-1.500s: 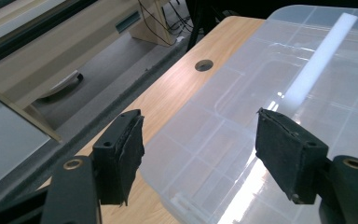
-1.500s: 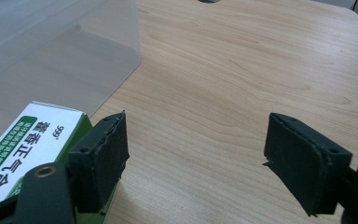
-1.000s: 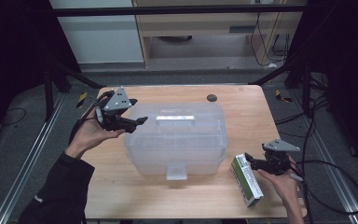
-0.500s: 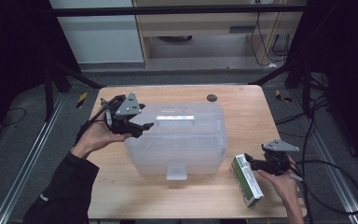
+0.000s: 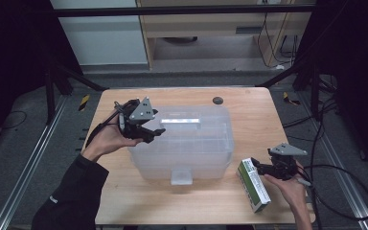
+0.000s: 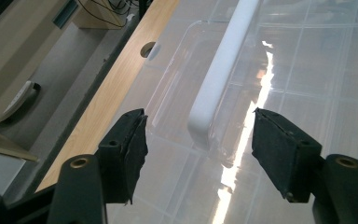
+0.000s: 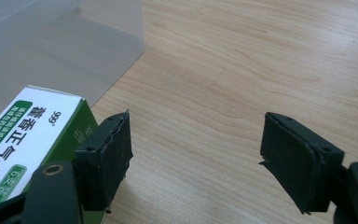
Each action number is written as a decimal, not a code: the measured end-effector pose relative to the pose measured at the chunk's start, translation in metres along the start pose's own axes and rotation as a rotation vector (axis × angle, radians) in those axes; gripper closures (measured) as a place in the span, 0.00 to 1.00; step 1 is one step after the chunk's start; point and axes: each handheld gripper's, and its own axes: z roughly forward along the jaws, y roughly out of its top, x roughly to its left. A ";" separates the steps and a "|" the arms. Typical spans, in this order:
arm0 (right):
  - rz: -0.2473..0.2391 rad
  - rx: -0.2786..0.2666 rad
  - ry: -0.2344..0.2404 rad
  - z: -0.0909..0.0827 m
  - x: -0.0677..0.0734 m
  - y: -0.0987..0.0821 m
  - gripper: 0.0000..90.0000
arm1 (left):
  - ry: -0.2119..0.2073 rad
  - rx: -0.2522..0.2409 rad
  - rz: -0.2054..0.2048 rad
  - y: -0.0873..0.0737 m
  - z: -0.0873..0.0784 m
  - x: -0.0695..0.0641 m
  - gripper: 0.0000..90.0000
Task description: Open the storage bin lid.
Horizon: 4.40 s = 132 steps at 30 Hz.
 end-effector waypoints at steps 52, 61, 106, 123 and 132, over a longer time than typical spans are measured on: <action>0.000 0.005 0.048 0.002 0.001 -0.001 0.35 | -0.007 0.205 0.202 0.032 0.034 -0.005 0.66; 0.008 0.014 0.057 0.002 0.001 0.000 0.37 | -0.004 0.220 0.205 0.033 0.033 -0.003 0.76; 0.086 -0.036 -0.015 -0.017 -0.004 0.008 0.80 | 0.003 0.248 0.259 0.040 0.031 -0.001 0.81; 0.076 -0.063 0.040 -0.031 0.005 0.023 1.00 | 0.021 0.229 0.233 0.045 0.030 0.011 0.80; 0.076 -0.096 0.117 -0.035 0.016 0.031 1.00 | 0.049 0.228 0.224 0.047 0.030 0.014 0.79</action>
